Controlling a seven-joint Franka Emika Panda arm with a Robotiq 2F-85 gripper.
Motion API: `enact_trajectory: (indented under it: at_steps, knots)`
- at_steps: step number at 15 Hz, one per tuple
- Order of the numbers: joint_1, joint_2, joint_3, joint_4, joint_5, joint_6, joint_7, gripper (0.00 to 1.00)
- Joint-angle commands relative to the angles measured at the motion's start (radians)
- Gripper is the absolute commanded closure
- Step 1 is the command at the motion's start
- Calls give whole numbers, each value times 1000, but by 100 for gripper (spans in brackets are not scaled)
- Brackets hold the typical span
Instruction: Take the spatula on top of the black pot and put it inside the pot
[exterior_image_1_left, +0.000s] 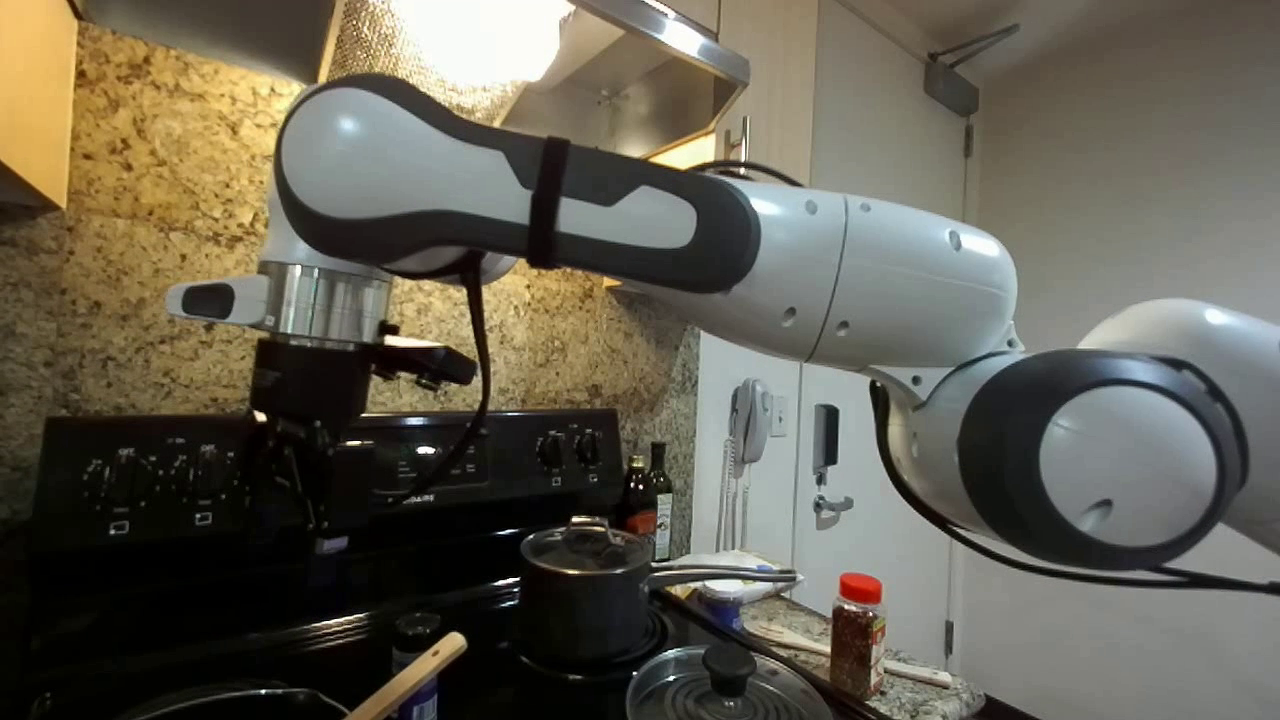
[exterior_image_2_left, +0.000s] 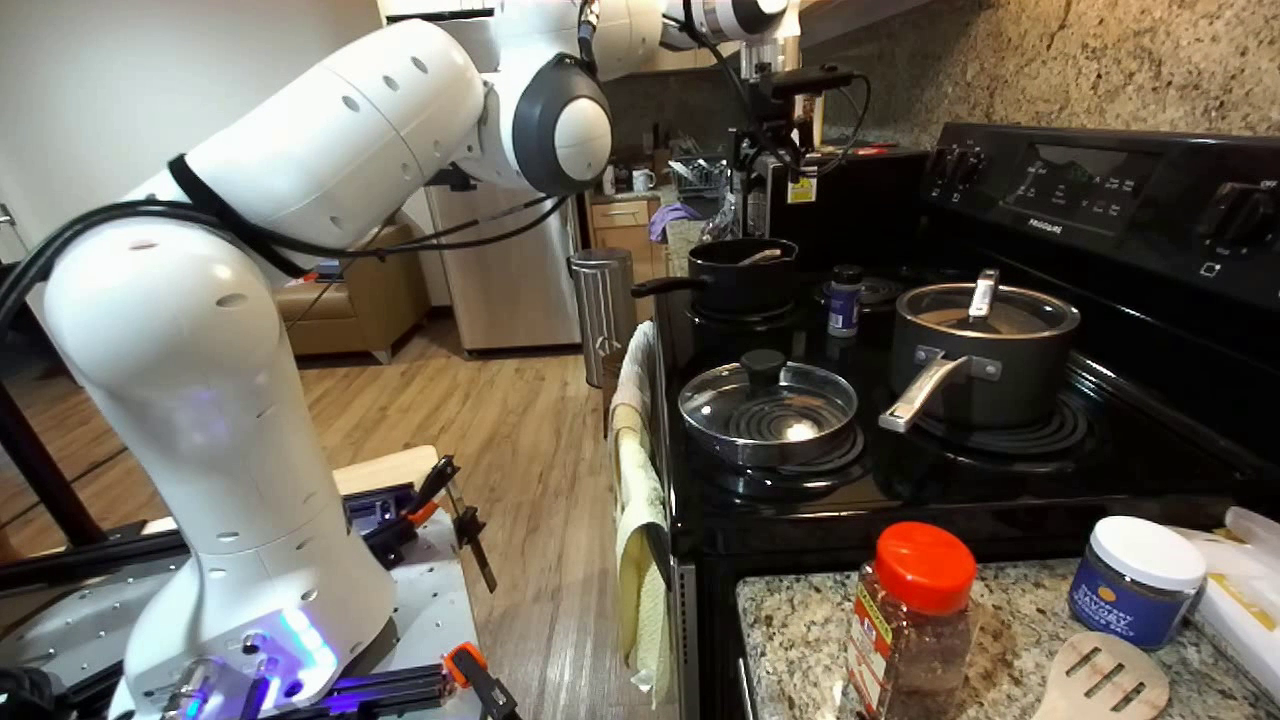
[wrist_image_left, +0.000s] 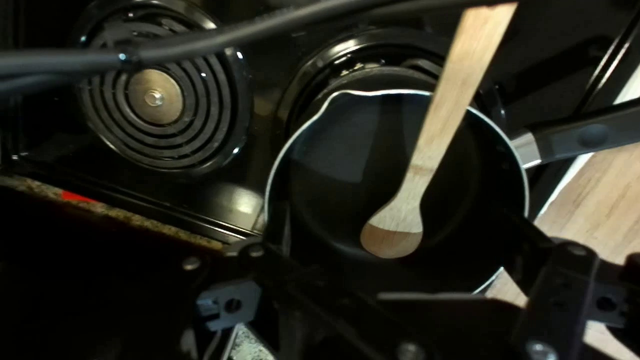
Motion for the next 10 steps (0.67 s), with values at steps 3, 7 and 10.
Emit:
enact_trajectory:
  at_steps: [3,7,10]
  knots:
    - [-17,-4,-41,-9,-13,157,115,0]
    - [-15,-13,-57,-20,-10,166,334,0]
    - [1,-19,-82,-26,-33,140,509,0]
